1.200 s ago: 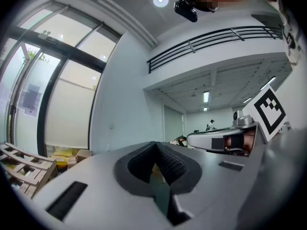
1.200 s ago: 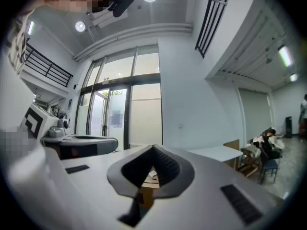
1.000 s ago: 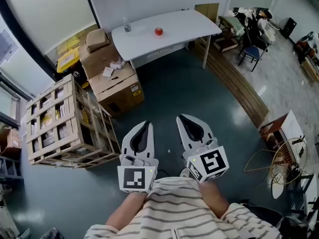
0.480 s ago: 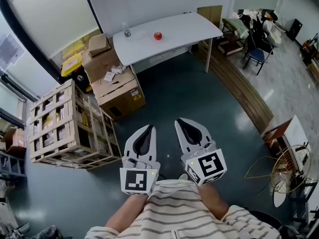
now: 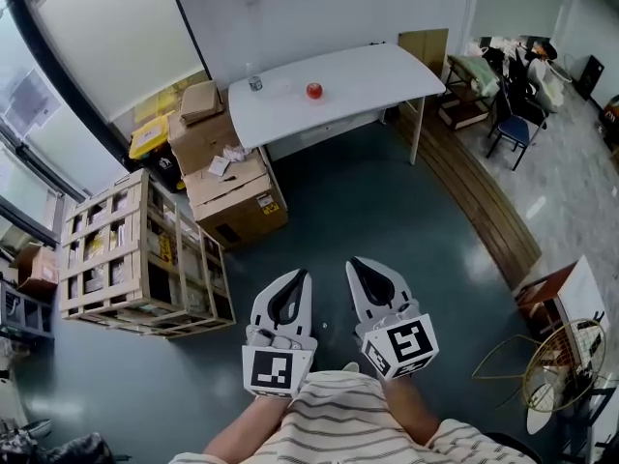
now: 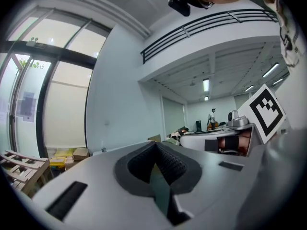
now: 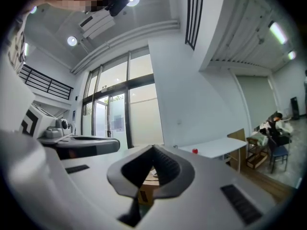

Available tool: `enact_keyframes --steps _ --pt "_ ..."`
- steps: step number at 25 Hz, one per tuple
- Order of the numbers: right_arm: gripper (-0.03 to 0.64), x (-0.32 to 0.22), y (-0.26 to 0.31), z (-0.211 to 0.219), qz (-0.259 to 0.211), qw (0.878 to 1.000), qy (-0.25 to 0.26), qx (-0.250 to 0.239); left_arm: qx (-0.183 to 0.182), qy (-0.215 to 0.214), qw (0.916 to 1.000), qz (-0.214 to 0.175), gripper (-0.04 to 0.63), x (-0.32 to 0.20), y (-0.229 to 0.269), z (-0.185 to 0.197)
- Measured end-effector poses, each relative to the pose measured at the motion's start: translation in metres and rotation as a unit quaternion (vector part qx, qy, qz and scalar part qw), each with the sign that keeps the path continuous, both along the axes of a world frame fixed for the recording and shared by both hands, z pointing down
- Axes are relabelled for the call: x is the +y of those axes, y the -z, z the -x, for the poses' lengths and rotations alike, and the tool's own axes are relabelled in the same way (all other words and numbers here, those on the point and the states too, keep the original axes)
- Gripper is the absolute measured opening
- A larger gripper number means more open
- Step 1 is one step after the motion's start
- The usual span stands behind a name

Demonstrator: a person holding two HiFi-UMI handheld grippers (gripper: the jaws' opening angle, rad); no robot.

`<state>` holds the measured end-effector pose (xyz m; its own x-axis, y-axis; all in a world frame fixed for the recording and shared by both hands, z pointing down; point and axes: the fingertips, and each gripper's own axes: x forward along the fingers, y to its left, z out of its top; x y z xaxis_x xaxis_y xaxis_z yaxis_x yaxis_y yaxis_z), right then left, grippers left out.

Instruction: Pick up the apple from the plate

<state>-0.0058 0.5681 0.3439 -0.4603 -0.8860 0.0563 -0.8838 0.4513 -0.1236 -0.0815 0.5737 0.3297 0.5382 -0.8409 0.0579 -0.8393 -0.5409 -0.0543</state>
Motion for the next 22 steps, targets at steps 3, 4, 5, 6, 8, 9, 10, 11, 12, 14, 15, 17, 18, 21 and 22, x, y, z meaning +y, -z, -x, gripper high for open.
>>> enact_keyframes --steps 3,4,5,6,8,9,10,11,12,14,15,17,18,21,22 --pt "0.012 -0.028 -0.007 -0.006 0.004 1.0 0.001 0.008 0.003 0.001 0.9999 0.01 0.005 -0.028 -0.014 -0.006" --pt "0.012 -0.04 -0.01 -0.007 0.005 1.0 0.0 0.012 0.007 0.0 0.9999 0.014 0.005 -0.041 -0.019 -0.007" --pt "0.012 -0.053 -0.012 -0.007 0.005 1.0 -0.001 0.017 0.012 -0.001 0.9998 0.017 0.005 -0.056 -0.023 -0.007" --pt "0.012 -0.068 -0.014 -0.006 0.006 1.0 -0.002 0.022 0.017 -0.002 0.9997 0.019 0.005 -0.073 -0.027 -0.007" --pt "0.012 -0.103 -0.015 -0.004 0.008 0.999 -0.003 0.035 0.029 -0.006 0.9993 0.024 0.005 -0.111 -0.029 -0.006" --pt "0.012 -0.122 -0.014 -0.002 0.007 0.999 -0.004 0.04 0.035 -0.008 0.999 0.026 0.005 -0.132 -0.029 -0.005" --pt "0.012 -0.141 -0.011 -0.001 0.007 0.999 -0.006 0.043 0.04 -0.009 0.9988 0.026 0.005 -0.152 -0.027 -0.004" --pt "0.012 -0.16 -0.008 0.001 0.006 0.999 -0.007 0.044 0.042 -0.01 0.9988 0.025 0.005 -0.172 -0.025 -0.001" --pt "0.012 -0.179 -0.005 0.004 0.006 0.999 -0.01 0.045 0.042 -0.012 0.9988 0.023 0.005 -0.19 -0.024 0.002" --pt "0.012 -0.215 -0.001 0.01 0.003 0.999 -0.013 0.049 0.043 -0.013 0.9987 0.024 0.005 -0.228 -0.023 0.01" --pt "0.012 -0.232 0.001 0.013 0.001 0.999 -0.015 0.051 0.044 -0.014 0.9986 0.025 0.005 -0.246 -0.022 0.014" --pt "0.012 -0.266 0.001 0.019 0.002 0.998 -0.016 0.055 0.044 -0.016 0.9986 0.025 0.005 -0.282 -0.021 0.02" --pt "0.012 -0.282 0.001 0.022 0.004 0.998 -0.016 0.058 0.044 -0.019 0.9985 0.025 0.005 -0.298 -0.021 0.022" --pt "0.012 -0.321 -0.004 0.029 0.015 0.998 -0.021 0.063 0.045 -0.033 0.998 0.03 0.005 -0.336 -0.025 0.023" --pt "0.012 -0.331 -0.006 0.03 0.019 0.997 -0.024 0.064 0.046 -0.038 0.9976 0.034 0.005 -0.347 -0.027 0.022"
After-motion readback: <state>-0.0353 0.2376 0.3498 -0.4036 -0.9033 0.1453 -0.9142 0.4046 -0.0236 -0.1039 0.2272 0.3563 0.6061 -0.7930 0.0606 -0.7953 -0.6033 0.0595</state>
